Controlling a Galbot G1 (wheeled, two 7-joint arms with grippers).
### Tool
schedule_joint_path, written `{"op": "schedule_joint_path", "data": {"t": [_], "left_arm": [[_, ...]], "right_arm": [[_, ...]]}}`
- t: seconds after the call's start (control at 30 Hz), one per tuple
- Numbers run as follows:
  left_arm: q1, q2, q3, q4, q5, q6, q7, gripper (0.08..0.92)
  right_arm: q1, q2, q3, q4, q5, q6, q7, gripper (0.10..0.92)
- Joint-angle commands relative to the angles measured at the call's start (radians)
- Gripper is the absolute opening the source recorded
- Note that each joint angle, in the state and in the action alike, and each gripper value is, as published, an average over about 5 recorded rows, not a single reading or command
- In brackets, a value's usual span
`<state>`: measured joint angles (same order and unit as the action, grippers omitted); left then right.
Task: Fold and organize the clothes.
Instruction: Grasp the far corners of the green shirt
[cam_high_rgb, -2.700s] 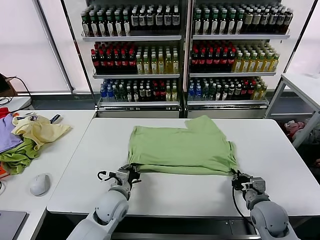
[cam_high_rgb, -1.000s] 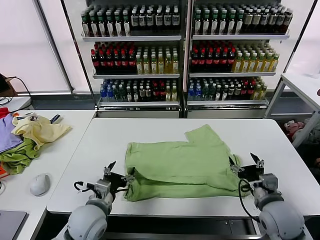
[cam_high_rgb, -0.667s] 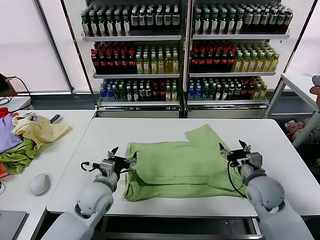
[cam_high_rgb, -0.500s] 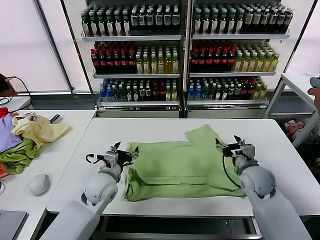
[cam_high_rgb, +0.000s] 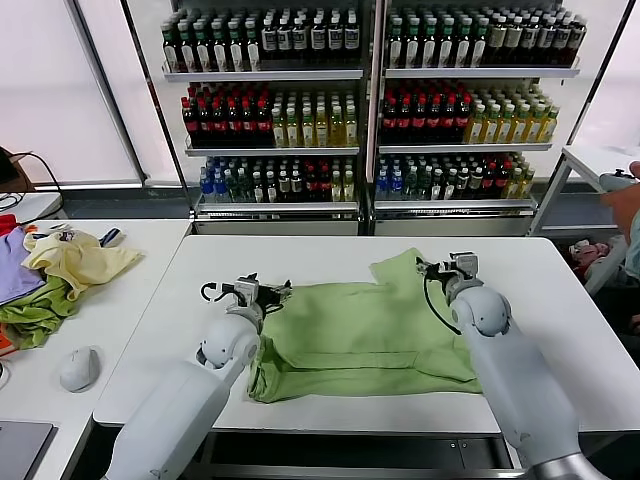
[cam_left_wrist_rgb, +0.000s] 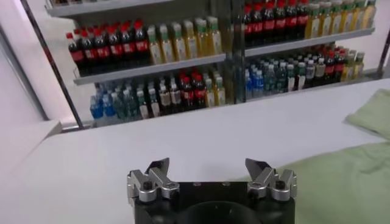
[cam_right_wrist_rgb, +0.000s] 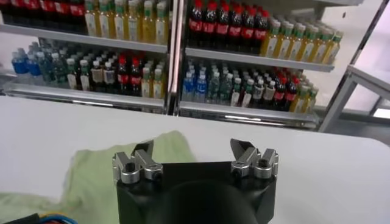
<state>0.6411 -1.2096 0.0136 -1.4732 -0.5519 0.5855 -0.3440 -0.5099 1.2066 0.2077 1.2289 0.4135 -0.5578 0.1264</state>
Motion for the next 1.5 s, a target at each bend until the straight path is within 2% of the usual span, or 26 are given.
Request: {"op": "schedule_joint_path", "data": {"t": [0.03, 0.53, 0.63, 0.73, 0.93, 1.2, 1.4, 1.5], "left_arm": [[-0.064, -0.04, 0.019, 0.174, -0.033, 0.0, -0.006, 0.823], [-0.029, -0.043, 0.011, 0.184, -0.053, 0.001, -0.023, 0.817], [-0.021, -0.041, 0.013, 0.167, -0.065, 0.0, -0.02, 0.766], [-0.011, -0.04, 0.016, 0.155, -0.069, 0.0, -0.015, 0.682], [0.0, -0.045, 0.019, 0.154, -0.071, 0.0, -0.009, 0.526], [0.004, -0.04, 0.005, 0.151, -0.089, -0.002, 0.005, 0.274], [0.023, -0.012, -0.015, 0.076, -0.137, -0.005, 0.007, 0.122], [0.054, 0.011, -0.028, -0.002, -0.154, -0.008, 0.005, 0.106]], "right_arm": [[0.12, 0.073, -0.024, -0.236, -0.041, 0.014, -0.016, 0.823], [0.175, 0.149, 0.008, -0.416, -0.096, 0.07, -0.138, 0.823], [0.18, 0.161, 0.024, -0.453, -0.091, 0.066, -0.144, 0.823], [0.182, 0.166, 0.03, -0.473, -0.083, 0.044, -0.145, 0.813], [0.178, 0.164, 0.025, -0.489, -0.083, 0.016, -0.127, 0.677], [0.145, 0.137, 0.004, -0.409, -0.063, 0.051, -0.13, 0.459], [0.073, 0.095, -0.003, -0.229, -0.012, 0.061, -0.103, 0.337], [0.014, 0.063, 0.0, -0.092, 0.027, 0.053, -0.085, 0.266]]}}
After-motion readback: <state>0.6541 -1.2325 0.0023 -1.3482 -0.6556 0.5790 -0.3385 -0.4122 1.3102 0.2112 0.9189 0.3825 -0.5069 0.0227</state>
